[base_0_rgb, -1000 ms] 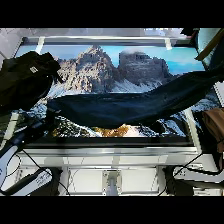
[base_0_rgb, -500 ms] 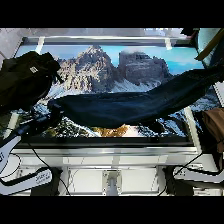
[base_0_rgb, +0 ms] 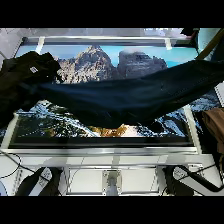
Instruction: Fold the clothes and pants, and hang the long-sleeved shirts on hangers.
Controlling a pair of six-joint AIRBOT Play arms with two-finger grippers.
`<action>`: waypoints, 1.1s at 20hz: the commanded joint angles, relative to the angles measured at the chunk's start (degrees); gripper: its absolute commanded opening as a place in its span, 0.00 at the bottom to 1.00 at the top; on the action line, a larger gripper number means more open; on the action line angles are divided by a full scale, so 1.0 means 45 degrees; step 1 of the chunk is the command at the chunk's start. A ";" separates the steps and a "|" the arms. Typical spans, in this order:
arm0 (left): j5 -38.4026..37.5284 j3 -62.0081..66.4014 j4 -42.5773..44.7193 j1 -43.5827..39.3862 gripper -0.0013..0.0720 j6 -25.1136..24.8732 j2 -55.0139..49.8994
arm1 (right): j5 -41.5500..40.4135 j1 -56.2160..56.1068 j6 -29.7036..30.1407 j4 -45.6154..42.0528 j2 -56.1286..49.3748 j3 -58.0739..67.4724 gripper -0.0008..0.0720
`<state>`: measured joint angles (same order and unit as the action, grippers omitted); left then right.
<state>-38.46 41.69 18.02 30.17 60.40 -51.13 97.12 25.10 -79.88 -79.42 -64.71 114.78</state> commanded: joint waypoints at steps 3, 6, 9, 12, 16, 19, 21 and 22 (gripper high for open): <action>-0.1802 0.3774 0.4469 0.1117 0.04 0.1894 0.1083 | 0.0729 -0.0005 -0.0180 0.0855 0.1569 -0.0806 0.08; -0.2205 0.3900 0.4473 0.1122 0.04 0.1977 0.0724 | 0.0301 -0.0005 -0.0049 0.0942 0.1637 -0.3191 0.08; -0.2856 0.3895 0.5236 0.1122 0.04 0.2093 0.0330 | -0.1501 -0.0005 0.0330 0.1156 0.1875 -0.6052 0.08; -0.2186 0.3949 0.5328 0.1001 0.04 0.2195 -0.0170 | -0.4741 -0.0005 0.0311 0.1433 0.1656 -0.7509 0.08; 0.0253 0.4726 0.4828 -0.0243 0.04 0.2195 -0.1943 | -0.8723 -0.0005 -0.0359 0.2317 0.0568 -0.7548 0.08; 0.0797 0.6790 0.4765 -0.1700 0.04 0.2152 -0.4347 | -0.9947 -0.0010 -0.0797 0.3002 -0.0845 -0.7548 0.08; 0.0782 0.8111 0.4750 -0.2715 0.04 0.2200 -0.6329 | -0.9986 -0.0219 -0.0797 0.3871 -0.2234 -0.7553 0.08; 0.0651 0.8514 0.4745 -0.3157 0.04 0.2278 -0.7213 | -0.9947 -0.0461 -0.0792 0.4167 -0.2977 -0.7548 0.08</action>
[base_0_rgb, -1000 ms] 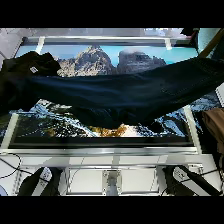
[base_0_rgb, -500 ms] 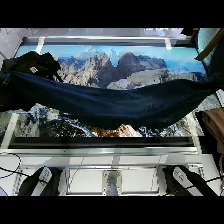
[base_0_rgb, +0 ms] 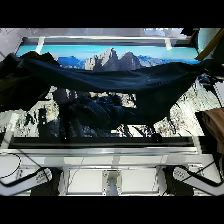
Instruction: Fold the clothes and pants, and hang the long-sleeved shirts on hangers.
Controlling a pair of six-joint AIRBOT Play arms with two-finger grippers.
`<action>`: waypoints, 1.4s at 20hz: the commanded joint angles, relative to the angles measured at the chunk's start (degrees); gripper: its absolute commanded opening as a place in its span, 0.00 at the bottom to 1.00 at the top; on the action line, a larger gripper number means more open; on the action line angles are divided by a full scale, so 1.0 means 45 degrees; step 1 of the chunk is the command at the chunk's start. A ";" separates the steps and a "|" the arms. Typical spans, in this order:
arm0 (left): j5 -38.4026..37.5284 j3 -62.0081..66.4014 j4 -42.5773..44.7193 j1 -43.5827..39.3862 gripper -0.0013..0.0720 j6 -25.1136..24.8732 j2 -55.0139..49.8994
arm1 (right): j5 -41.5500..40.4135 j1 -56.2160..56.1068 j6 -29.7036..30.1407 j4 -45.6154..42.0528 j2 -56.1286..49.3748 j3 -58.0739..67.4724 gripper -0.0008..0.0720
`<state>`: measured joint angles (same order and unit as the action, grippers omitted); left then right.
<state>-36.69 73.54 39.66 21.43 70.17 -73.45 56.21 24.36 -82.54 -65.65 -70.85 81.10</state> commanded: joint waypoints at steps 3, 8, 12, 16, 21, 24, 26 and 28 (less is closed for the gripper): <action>-0.0272 0.1710 -0.0058 -0.2064 1.00 0.0121 -0.3881 | -0.0612 -0.0792 -0.0126 0.1909 -0.3026 -0.0063 0.69; -0.4537 0.1705 -0.0049 -0.0627 0.98 0.0136 -0.3492 | 0.1069 -0.0117 0.0573 -0.0034 -0.2064 0.0160 0.64; -0.9413 0.0515 0.0447 0.0243 0.68 -0.0175 -0.2968 | 0.3249 0.1603 0.1190 -0.1044 -0.0112 -0.0792 0.64; -0.6475 -0.4255 0.0238 -0.0855 0.68 -0.0340 -0.1715 | 0.2521 0.2613 0.1651 -0.0646 0.2244 -0.4056 0.64; -0.3895 -0.5450 -0.0631 -0.2987 0.76 -0.0826 -0.2555 | 0.2501 0.2579 0.2059 0.1005 0.2691 -0.4736 0.64; -0.2030 -0.5440 -0.0690 -0.4299 0.89 -0.0641 -0.3036 | 0.2492 0.2579 0.2293 0.1666 0.2691 -0.4736 0.64; -0.0865 -0.5430 -0.1511 -0.4716 0.90 -0.0350 -0.3094 | 0.2657 0.2584 0.2419 0.1642 0.2691 -0.4736 0.64; -0.0355 -0.5430 -0.2453 -0.4770 0.90 -0.0350 -0.3094 | 0.2701 0.2579 0.2579 0.1642 0.2691 -0.4736 0.64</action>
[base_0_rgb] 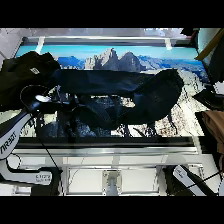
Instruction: Fold the clothes and pants, and hang the long-sleeved shirts on hangers.
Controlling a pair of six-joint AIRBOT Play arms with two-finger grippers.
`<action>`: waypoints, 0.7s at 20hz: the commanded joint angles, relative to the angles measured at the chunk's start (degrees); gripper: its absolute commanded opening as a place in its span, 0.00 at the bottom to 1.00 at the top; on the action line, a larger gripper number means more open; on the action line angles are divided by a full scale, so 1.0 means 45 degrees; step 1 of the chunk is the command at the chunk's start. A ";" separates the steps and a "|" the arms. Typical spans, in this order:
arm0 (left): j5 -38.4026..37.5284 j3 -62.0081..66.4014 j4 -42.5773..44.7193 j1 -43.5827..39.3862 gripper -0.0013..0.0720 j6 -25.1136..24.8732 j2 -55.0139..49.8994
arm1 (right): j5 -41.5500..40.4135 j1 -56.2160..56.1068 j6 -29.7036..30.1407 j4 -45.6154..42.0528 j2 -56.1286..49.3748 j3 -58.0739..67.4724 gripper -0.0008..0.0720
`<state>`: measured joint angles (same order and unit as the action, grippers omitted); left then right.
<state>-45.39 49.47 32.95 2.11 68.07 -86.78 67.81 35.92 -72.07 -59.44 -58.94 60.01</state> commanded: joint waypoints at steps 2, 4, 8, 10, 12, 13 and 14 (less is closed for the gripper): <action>0.1608 -0.0083 -0.1423 -0.0476 0.90 0.0121 -0.0131 | 0.0112 0.0015 0.0282 0.0262 0.0039 -0.0049 0.64; 0.1511 -0.0083 -0.2161 -0.0525 0.90 0.0112 -0.0131 | 0.0117 0.0010 0.0282 0.0262 0.0039 -0.0049 0.64; 0.0350 -0.0068 -0.2754 -0.0364 0.89 0.0112 -0.0068 | 0.0131 0.0010 0.0282 0.0185 0.0039 -0.0049 0.64; -0.1239 -0.0068 -0.2754 0.0121 0.80 -0.0083 -0.0058 | 0.0121 0.0015 0.0282 0.0107 0.0029 -0.0049 0.64; -0.2385 -0.0068 -0.2773 0.0821 0.80 -0.0316 -0.0058 | 0.0121 0.0015 0.0282 0.0053 0.0019 -0.0049 0.64; -0.2885 -0.0068 -0.2764 0.1239 0.80 -0.0325 -0.0034 | 0.0121 0.0015 0.0282 0.0053 0.0015 -0.0049 0.64; -0.3007 -0.0073 -0.2764 0.1569 0.80 -0.0369 0.0029 | 0.0107 0.0015 0.0282 0.0053 0.0015 -0.0049 0.64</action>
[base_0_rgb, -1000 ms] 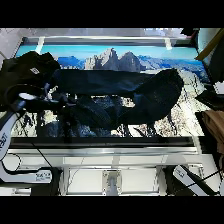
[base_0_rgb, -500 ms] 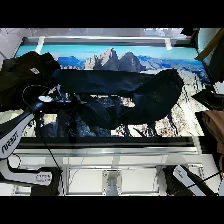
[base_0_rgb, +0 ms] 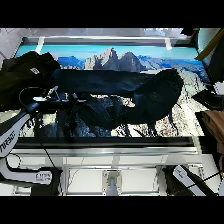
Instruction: Fold the clothes and pants, and hang the long-sleeved shirts on hangers.
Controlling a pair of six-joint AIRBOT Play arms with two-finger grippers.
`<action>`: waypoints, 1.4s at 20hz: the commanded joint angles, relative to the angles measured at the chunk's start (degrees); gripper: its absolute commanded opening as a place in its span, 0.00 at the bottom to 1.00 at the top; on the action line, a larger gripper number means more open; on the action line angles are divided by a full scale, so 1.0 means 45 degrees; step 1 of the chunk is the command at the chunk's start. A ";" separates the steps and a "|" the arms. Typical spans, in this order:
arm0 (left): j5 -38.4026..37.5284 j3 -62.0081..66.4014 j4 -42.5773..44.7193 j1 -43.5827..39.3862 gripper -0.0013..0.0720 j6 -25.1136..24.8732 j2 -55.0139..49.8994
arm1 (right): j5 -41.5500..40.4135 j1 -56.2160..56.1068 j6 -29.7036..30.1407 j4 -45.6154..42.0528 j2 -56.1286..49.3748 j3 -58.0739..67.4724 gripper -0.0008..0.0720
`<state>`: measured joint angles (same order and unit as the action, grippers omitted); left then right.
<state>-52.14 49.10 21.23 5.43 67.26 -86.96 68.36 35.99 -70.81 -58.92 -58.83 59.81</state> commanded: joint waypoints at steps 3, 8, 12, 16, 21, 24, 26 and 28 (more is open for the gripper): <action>-0.0627 0.0010 -0.0160 0.0962 0.79 -0.0189 0.0087 | -0.0097 -0.0005 -0.0005 -0.0087 -0.0010 -0.0005 0.64; 0.2545 0.0015 -0.0287 -0.0758 0.79 -0.0180 -0.0243 | -0.0039 -0.0005 -0.0019 -0.0034 -0.0005 -0.0005 0.64; 0.4221 0.0024 -0.1588 -0.1753 0.73 -0.0199 -0.0573 | -0.0029 -0.0005 -0.0019 -0.0039 -0.0010 -0.0010 0.64; 0.4405 0.0461 -0.3351 -0.1792 0.05 -0.1792 -0.0573 | -0.0029 -0.0005 -0.0015 -0.0053 -0.0010 -0.0010 0.64; 0.4031 0.0928 -0.3002 -0.1059 0.04 -0.2161 0.0253 | -0.0019 0.0000 -0.0015 -0.0816 -0.0034 -0.0010 0.64; 0.2822 0.0918 -0.1209 0.0384 0.04 -0.2147 0.2331 | -0.0005 0.0000 -0.0019 -0.1229 -0.0189 -0.0243 0.64; 0.1880 0.0899 0.0680 0.1685 0.04 -0.1681 0.4303 | -0.0087 0.0000 -0.0019 -0.1073 -0.0398 -0.0389 0.64; 0.1316 0.0879 0.3920 0.3094 0.04 0.0602 0.6222 | -0.0243 -0.0005 -0.0034 -0.0641 -0.0782 -0.0389 0.64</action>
<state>-41.56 53.06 22.17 11.97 61.12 -69.32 67.94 35.99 -70.89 -63.02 -60.80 58.43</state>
